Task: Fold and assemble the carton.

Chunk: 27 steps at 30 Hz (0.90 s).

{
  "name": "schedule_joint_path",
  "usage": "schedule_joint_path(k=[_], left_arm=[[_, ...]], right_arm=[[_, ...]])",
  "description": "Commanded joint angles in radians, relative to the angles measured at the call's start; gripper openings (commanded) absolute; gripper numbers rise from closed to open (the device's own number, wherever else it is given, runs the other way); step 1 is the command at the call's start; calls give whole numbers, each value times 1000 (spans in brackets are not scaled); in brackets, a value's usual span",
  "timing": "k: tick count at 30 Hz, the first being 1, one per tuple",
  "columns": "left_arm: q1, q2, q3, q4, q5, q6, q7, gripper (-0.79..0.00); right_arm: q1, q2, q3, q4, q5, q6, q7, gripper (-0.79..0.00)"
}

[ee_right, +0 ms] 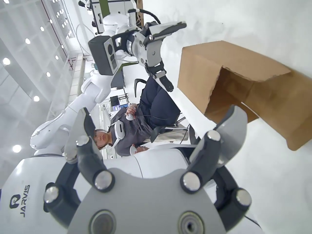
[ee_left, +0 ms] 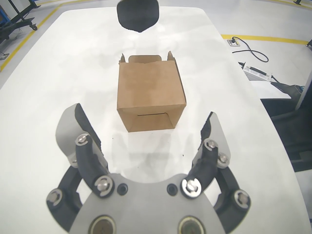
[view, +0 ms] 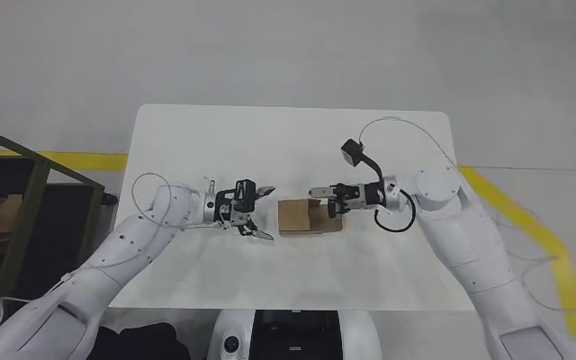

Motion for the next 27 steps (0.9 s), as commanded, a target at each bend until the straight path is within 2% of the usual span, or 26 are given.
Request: schedule_joint_path(k=[1,12,27], left_arm=[[-8,-10,13,5,-20,-4,-11,0],[-47,-56,69,65,-73,11,-72,0],[-132,-124,125,174,-120,31,-72,0]], right_arm=[[-23,7,20,-33,-5,-9,-8,0],[-102,29,76,-107,-15,-52,-40,0],[-70,27,51,-58,16,-93,-62,0]])
